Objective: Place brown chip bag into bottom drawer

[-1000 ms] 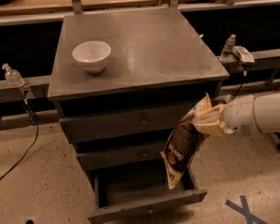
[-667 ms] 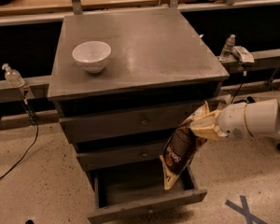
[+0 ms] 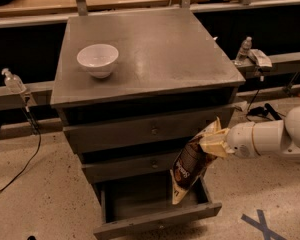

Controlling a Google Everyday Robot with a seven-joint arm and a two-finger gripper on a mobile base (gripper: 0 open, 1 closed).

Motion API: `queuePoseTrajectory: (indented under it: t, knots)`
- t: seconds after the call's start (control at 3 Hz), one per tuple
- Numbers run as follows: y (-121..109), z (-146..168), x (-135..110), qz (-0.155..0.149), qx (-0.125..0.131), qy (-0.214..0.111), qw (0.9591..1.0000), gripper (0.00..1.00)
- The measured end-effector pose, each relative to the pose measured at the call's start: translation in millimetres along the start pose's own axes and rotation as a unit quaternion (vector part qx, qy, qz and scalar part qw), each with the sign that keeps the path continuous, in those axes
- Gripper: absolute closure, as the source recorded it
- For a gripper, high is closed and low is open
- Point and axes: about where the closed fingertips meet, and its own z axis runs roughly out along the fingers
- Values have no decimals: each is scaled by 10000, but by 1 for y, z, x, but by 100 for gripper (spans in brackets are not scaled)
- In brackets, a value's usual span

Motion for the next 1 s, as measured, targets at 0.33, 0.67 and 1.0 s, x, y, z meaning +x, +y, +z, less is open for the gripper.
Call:
queuePoseTrajectory:
  t: [0.33,0.67,1.0]
  knots:
    - [-4,20,14,271,-50,-127,9995,100]
    - [-10,34,25,494,-82,-248,9984,100]
    - [-14,41,32,634,-140,-299,9974,82]
